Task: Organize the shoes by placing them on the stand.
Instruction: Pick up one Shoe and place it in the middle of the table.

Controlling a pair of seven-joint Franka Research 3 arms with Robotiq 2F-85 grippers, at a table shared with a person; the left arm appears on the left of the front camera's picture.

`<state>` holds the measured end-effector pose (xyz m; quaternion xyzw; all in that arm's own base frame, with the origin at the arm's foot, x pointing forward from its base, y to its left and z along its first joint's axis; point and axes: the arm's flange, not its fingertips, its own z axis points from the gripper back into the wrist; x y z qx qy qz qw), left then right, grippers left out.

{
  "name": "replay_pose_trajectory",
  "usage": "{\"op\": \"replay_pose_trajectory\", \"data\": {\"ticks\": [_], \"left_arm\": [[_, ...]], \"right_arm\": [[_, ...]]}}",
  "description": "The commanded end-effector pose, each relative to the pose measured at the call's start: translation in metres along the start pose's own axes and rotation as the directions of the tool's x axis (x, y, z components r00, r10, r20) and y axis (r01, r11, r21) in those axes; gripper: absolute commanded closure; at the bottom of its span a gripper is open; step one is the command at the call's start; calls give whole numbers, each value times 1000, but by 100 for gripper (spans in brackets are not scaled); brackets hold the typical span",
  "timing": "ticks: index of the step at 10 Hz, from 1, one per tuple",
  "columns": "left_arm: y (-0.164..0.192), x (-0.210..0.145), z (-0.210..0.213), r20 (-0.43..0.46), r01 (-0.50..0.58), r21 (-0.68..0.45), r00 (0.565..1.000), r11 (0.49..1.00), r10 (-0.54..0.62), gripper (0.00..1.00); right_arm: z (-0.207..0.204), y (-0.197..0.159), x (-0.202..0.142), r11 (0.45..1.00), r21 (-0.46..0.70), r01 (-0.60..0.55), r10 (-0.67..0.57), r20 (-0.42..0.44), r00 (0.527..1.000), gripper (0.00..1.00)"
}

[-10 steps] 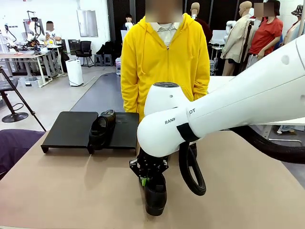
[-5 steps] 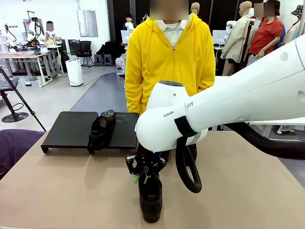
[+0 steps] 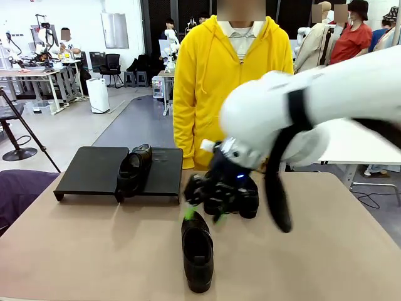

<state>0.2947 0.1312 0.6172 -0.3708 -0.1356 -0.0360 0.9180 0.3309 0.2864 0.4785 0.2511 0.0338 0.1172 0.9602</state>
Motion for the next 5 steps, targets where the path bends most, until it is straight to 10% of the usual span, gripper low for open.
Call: {"op": "replay_pose_trajectory", "data": {"ticks": [1, 5], "left_arm": [[-1, -2, 0, -2, 0, -5, 1000, 1000, 0, 0], [-1, -2, 0, -2, 0, -5, 1000, 1000, 0, 0]], "right_arm": [[79, -58, -49, 997, 65, -40, 42, -39, 998, 0], [180, -168, -134, 953, 285, 98, -147, 153, 977, 0]]}}
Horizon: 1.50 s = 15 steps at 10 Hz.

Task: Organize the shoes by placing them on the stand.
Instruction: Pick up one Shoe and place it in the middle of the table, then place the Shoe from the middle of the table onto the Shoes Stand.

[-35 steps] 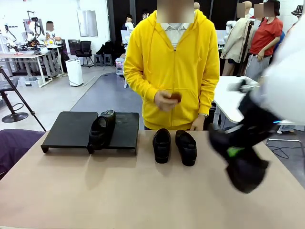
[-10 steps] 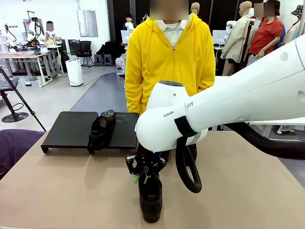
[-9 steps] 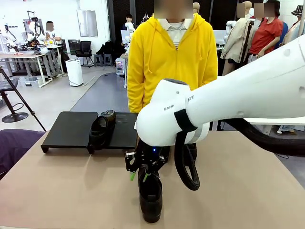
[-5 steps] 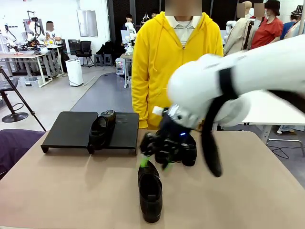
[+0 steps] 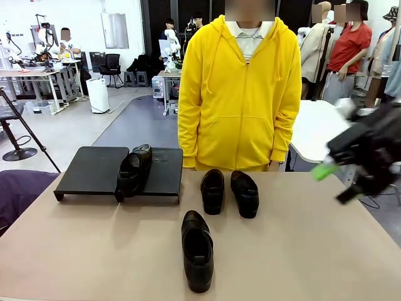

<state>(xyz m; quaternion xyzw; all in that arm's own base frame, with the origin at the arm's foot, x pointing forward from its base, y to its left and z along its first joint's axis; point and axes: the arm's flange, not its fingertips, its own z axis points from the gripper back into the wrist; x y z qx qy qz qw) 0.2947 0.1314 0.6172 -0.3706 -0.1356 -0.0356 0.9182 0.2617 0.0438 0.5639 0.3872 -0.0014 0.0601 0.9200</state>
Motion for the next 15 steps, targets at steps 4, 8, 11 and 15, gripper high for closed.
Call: {"op": "replay_pose_trajectory", "data": {"ticks": [4, 8, 11, 15], "left_arm": [[-2, -2, 0, -2, 1, -6, 1000, 1000, -1, 0], [-2, -2, 0, -2, 1, -6, 1000, 1000, -1, 0], [-2, -2, 0, -2, 1, -6, 1000, 1000, -1, 0], [-2, -2, 0, -2, 1, -6, 1000, 1000, -1, 0]], "right_arm": [[41, -56, -62, 992, 89, 95, -122, 394, 911, 0], [66, -47, -51, 991, 72, 109, -126, 304, 944, 0], [66, -47, -51, 991, 72, 109, -126, 304, 944, 0], [66, -47, -51, 991, 72, 109, -126, 304, 944, 0]]}}
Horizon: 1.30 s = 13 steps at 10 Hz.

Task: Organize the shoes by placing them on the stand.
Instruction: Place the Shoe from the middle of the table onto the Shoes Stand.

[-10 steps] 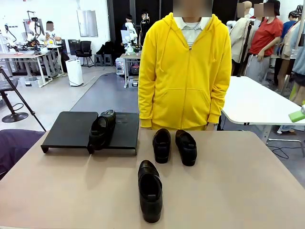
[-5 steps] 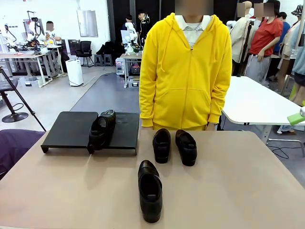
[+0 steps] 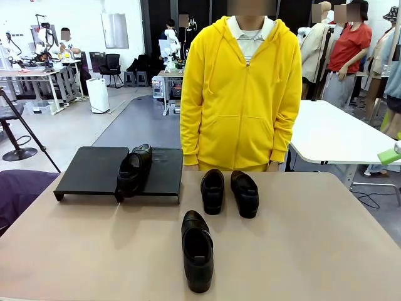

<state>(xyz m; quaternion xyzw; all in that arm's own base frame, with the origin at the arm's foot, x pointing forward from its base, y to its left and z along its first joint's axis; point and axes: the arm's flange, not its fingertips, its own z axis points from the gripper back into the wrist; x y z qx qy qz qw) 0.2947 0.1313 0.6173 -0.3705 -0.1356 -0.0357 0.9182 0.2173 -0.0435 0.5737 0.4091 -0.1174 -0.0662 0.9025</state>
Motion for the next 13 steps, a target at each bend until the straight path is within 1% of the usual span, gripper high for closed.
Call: {"op": "replay_pose_trajectory", "data": {"ticks": [1, 2, 3, 4, 5, 6, 7, 8, 9, 10, 11, 12, 13], "left_arm": [[0, 0, 0, 0, 0, 0, 1000, 1000, 0, 0], [-37, 8, -52, -81, -18, -4, 997, 1000, 18, 0], [-77, 6, -110, -188, 49, -3, 981, 999, -49, 0], [-105, -3, -162, -244, 111, 118, 967, 987, -79, 0], [-127, -15, -206, -298, 134, 89, 949, 987, -102, 0], [-151, -30, -254, -384, 128, 64, 919, 990, -94, 0], [-176, -49, -299, -456, 126, 149, 889, 981, -45, 0], [-199, -65, -337, -363, 47, 270, 930, 962, 56, 0], [-209, -73, -369, -282, 9, 348, 955, 937, 95, 0], [-210, -76, -399, -190, -44, 412, 973, 910, 133, 0], [-210, -83, -424, -135, -69, 471, 980, 880, 149, 0], [-211, -77, -435, -176, -71, 480, 968, 874, 176, 0], [-217, -92, -405, -207, -3, 376, 974, 927, 87, 0]], "right_arm": [[-2, 1, 1, 1000, 17, -18, 19, -3, 1000, 0], [-2, 1, 1, 1000, 17, -18, 19, -3, 1000, 0], [-2, 1, 1, 1000, 17, -18, 19, -3, 1000, 0], [-2, 1, 1, 1000, 17, -18, 19, -3, 1000, 0], [-2, 1, 1, 1000, 17, -18, 19, -3, 1000, 0], [-2, 1, 1, 1000, 17, -18, 19, -3, 1000, 0], [-2, 1, 1, 1000, 17, -18, 19, -3, 1000, 0], [-2, 1, 1, 1000, 17, -18, 19, -3, 1000, 0], [-2, 1, 1, 1000, 17, -18, 19, -3, 1000, 0], [-2, 1, 1, 1000, 17, -18, 19, -3, 1000, 0], [-2, 1, 1, 1000, 17, -18, 19, -3, 1000, 0], [-2, 1, 1, 1000, 17, -18, 19, -3, 1000, 0], [-2, 1, 1, 1000, 17, -18, 19, -3, 1000, 0]]}}
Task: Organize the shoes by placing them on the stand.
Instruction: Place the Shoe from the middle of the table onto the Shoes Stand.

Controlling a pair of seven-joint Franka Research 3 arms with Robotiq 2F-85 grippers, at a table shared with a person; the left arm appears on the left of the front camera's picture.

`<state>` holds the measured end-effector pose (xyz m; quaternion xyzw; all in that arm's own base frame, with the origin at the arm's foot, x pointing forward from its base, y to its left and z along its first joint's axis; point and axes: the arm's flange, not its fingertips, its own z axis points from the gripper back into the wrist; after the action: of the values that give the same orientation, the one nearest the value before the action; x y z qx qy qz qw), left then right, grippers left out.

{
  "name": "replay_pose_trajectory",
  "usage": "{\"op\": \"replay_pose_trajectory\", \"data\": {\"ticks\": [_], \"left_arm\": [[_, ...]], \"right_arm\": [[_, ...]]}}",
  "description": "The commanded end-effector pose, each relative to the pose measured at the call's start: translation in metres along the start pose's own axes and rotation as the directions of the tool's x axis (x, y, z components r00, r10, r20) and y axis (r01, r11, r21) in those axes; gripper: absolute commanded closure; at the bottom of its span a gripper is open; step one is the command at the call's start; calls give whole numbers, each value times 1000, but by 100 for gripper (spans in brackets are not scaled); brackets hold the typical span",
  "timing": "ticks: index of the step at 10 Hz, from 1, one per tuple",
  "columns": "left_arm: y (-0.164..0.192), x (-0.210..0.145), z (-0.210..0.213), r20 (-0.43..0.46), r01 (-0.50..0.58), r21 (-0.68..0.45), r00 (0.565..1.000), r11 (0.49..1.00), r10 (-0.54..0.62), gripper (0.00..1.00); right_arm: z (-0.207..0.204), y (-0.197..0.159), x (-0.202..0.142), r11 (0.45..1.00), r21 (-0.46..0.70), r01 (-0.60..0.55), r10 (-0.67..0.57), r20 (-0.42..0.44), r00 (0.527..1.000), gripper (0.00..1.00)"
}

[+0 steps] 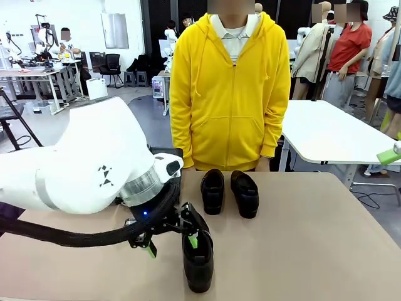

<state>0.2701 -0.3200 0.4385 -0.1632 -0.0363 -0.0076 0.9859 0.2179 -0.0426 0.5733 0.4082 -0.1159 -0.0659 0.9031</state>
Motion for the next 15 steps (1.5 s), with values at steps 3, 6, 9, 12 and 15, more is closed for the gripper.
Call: {"op": "replay_pose_trajectory", "data": {"ticks": [3, 6, 9, 12, 15], "left_arm": [[4, -8, 24, -20, 37, -48, 999, 998, -38, 0], [-16, 11, -27, 128, -98, 43, 987, 994, 92, 0], [-21, 32, -72, 211, -180, 103, 965, 978, 156, 0], [-7, 44, -100, 289, -261, 181, 936, 948, 202, 0], [-1, 51, -121, 345, -275, 179, 917, 945, 201, 0]], "right_arm": [[-1, 1, 1, 1000, 20, -19, 19, -1, 1000, 0], [-1, 1, 1, 1000, 20, -19, 19, -1, 1000, 0], [-1, 1, 1, 1000, 20, -19, 19, -1, 1000, 0], [-1, 1, 1, 1000, 20, -19, 19, -1, 1000, 0], [-1, 1, 1, 1000, 20, -19, 19, -1, 1000, 0]]}}
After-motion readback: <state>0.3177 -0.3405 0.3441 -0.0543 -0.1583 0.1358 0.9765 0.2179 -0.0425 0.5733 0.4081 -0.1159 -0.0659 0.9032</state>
